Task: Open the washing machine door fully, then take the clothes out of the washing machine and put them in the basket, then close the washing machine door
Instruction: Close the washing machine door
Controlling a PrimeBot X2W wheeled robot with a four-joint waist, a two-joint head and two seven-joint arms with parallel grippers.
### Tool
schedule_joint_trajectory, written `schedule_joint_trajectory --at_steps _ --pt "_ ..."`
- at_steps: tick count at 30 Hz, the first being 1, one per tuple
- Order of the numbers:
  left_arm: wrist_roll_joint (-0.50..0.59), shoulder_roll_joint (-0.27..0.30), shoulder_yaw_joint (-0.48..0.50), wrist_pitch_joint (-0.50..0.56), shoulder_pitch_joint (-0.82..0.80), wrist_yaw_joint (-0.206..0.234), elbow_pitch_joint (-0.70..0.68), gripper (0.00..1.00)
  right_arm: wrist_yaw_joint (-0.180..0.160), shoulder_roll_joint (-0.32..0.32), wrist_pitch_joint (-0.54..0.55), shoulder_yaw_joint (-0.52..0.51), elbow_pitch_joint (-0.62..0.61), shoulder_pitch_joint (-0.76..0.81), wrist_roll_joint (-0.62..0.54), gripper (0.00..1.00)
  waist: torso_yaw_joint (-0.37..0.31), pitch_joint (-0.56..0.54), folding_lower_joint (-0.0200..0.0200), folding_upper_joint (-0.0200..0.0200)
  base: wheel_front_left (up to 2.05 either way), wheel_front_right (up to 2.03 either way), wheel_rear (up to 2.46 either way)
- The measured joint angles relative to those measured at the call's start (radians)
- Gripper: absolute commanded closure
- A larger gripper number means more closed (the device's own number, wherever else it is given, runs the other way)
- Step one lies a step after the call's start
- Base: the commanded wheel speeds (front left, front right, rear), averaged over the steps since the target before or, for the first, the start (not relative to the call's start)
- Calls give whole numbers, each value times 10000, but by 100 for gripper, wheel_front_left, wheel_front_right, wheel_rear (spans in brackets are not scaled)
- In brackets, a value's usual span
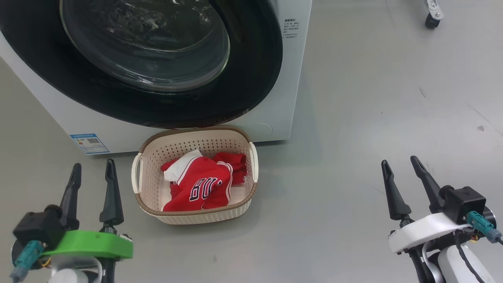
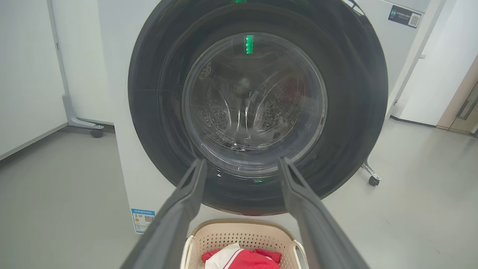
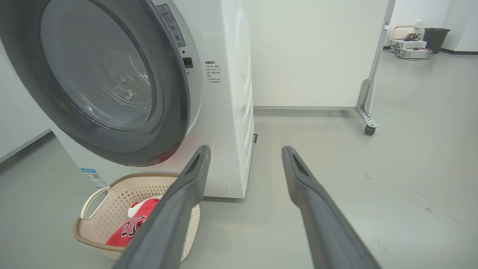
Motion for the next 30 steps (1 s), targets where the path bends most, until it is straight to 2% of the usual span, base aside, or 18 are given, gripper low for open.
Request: schedule_joint_trajectory --at_steps 4,7,16,30 --pt "453 -52 -228 -71 236 405 -115 0 -75 2 46 -6 -127 150 0 0 14 -104 0 0 0 0 0" --pt "725 -113 -337 -73 300 508 -163 0 -153 2 94 -13 -180 238 0 0 9 -120 0 0 0 0 0" --pt "1325 -167 -462 -82 510 648 -257 0 -251 -19 173 -84 -401 433 0 0 -20 -153 0 0 0 0 0" --pt "1492 -489 -449 -82 666 734 -431 0 -341 -40 272 -81 -679 482 2 0 -38 -108 0 0 0 0 0"
